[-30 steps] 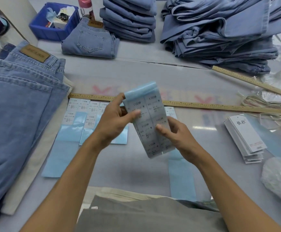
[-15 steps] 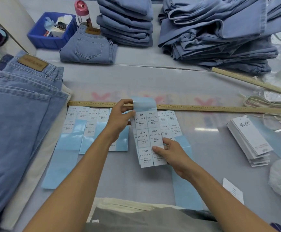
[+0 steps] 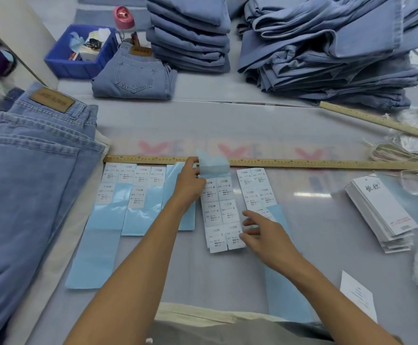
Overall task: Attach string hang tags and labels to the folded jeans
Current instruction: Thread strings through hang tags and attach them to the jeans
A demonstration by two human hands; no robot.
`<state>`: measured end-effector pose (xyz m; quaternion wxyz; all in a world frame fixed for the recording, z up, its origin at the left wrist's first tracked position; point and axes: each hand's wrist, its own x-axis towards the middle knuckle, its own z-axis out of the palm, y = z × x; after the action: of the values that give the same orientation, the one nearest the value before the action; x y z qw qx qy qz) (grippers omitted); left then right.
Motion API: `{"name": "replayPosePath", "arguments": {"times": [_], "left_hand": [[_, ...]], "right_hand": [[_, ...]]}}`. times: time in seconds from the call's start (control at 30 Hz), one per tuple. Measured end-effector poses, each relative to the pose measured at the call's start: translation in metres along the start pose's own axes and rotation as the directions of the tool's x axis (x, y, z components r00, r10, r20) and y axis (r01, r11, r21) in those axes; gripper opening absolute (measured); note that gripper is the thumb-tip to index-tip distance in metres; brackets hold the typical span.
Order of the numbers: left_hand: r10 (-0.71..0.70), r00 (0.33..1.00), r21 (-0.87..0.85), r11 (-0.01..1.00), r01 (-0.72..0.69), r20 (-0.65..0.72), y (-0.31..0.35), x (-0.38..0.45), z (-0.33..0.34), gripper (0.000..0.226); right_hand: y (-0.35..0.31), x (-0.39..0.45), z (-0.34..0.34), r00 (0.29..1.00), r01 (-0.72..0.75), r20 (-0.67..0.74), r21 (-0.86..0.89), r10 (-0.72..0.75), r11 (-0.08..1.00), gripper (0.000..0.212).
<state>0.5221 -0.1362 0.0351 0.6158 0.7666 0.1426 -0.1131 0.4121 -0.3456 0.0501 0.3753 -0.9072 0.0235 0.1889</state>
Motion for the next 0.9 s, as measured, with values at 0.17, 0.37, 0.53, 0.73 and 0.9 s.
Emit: {"name": "replayPosePath", "arguments": {"times": [0.17, 0.37, 0.53, 0.73, 0.9], "left_hand": [[0.084, 0.996, 0.270, 0.960, -0.074, -0.026, -0.005, 0.009, 0.007, 0.074], [0.421, 0.905, 0.661, 0.663, -0.352, 0.060, 0.005, -0.021, 0.013, 0.065], [0.446, 0.850, 0.670, 0.544, -0.505, 0.280, -0.032, -0.089, 0.010, 0.028], [0.374, 0.882, 0.776, 0.449, -0.444, 0.288, -0.060, -0.113, 0.013, 0.022], [0.351, 0.896, 0.766, 0.484, -0.424, 0.274, -0.067, -0.112, 0.011, 0.016]], "right_hand": [[0.004, 0.001, 0.008, 0.977, 0.205, 0.129, -0.351, -0.170, 0.914, 0.043], [0.006, 0.006, 0.012, 0.956, 0.293, 0.156, -0.446, -0.249, 0.845, 0.030], [0.005, 0.004, 0.012, 0.931, 0.364, 0.170, -0.490, -0.323, 0.792, 0.030], [0.000, 0.004, 0.018, 0.905, 0.419, 0.187, -0.547, -0.383, 0.724, 0.018], [0.001, 0.001, 0.018, 0.897, 0.428, 0.189, -0.593, -0.399, 0.682, 0.023]]}}
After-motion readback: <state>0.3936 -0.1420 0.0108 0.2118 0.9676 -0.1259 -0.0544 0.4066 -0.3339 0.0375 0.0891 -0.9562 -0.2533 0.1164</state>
